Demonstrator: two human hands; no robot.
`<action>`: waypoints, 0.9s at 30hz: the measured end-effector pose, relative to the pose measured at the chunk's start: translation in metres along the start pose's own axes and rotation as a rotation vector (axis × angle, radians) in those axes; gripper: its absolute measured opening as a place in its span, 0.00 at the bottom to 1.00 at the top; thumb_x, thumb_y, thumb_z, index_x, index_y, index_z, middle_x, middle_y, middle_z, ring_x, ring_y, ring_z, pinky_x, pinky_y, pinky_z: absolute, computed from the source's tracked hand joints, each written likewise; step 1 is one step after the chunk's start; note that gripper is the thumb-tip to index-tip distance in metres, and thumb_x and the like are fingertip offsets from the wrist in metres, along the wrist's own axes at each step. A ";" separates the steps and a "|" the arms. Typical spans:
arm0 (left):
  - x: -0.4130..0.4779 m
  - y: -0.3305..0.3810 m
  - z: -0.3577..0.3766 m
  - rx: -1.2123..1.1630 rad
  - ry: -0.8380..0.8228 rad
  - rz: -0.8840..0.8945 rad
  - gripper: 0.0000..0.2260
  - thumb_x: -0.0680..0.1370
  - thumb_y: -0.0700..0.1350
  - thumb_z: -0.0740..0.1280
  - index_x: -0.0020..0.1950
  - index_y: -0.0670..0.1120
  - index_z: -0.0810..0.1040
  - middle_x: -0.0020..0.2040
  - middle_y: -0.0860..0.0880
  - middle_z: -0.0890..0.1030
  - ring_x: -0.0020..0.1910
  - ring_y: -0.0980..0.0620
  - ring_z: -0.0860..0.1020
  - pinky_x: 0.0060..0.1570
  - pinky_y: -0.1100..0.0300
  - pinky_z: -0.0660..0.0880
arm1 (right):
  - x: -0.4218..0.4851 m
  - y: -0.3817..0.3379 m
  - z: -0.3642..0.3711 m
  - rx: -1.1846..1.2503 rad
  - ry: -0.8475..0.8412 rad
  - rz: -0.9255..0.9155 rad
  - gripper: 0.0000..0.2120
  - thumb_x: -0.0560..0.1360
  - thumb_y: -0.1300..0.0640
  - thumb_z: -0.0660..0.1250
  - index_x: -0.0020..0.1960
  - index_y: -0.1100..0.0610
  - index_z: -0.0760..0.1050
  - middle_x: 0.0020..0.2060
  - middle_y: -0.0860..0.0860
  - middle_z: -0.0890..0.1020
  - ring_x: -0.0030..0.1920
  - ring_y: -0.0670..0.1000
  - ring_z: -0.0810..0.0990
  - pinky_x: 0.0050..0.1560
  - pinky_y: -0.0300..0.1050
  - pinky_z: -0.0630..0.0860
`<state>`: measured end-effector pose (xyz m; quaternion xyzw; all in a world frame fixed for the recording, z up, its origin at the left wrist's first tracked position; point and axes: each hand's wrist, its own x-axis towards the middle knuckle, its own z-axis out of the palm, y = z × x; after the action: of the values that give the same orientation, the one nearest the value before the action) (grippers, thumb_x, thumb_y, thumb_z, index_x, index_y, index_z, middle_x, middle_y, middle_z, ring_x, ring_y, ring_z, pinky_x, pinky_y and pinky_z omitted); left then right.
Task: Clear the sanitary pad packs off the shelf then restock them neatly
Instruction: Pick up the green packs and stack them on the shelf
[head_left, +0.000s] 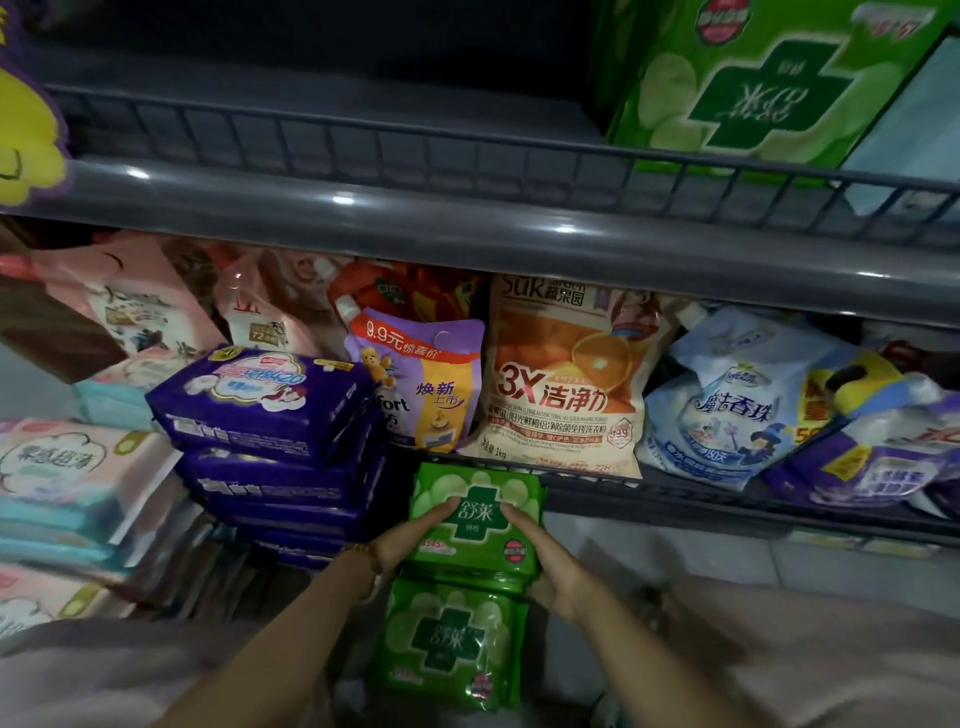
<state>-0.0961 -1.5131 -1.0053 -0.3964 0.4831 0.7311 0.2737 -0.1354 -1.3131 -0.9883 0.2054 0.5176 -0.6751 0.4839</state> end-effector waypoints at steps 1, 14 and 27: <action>-0.006 0.002 0.004 0.060 0.002 0.024 0.29 0.77 0.60 0.62 0.72 0.43 0.68 0.71 0.42 0.69 0.69 0.42 0.69 0.68 0.44 0.66 | -0.004 0.000 -0.001 -0.003 0.002 -0.008 0.30 0.66 0.45 0.72 0.65 0.55 0.73 0.54 0.57 0.84 0.55 0.56 0.83 0.55 0.52 0.78; -0.138 0.022 0.058 0.441 -0.192 0.394 0.38 0.57 0.73 0.72 0.64 0.66 0.66 0.66 0.56 0.74 0.65 0.53 0.73 0.69 0.47 0.66 | -0.126 -0.017 -0.007 -0.142 0.018 -0.252 0.41 0.60 0.36 0.77 0.68 0.48 0.70 0.58 0.51 0.82 0.60 0.54 0.80 0.68 0.57 0.69; -0.315 0.106 0.147 0.480 -0.156 1.238 0.38 0.56 0.69 0.75 0.63 0.64 0.66 0.64 0.52 0.74 0.60 0.56 0.77 0.60 0.52 0.75 | -0.330 -0.123 0.044 -0.455 0.185 -1.060 0.52 0.47 0.34 0.79 0.66 0.51 0.69 0.53 0.43 0.84 0.53 0.46 0.83 0.50 0.40 0.79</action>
<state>-0.0564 -1.4238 -0.6560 0.0799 0.7497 0.6518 -0.0817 -0.0844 -1.2079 -0.6535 -0.1327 0.7219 -0.6761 0.0645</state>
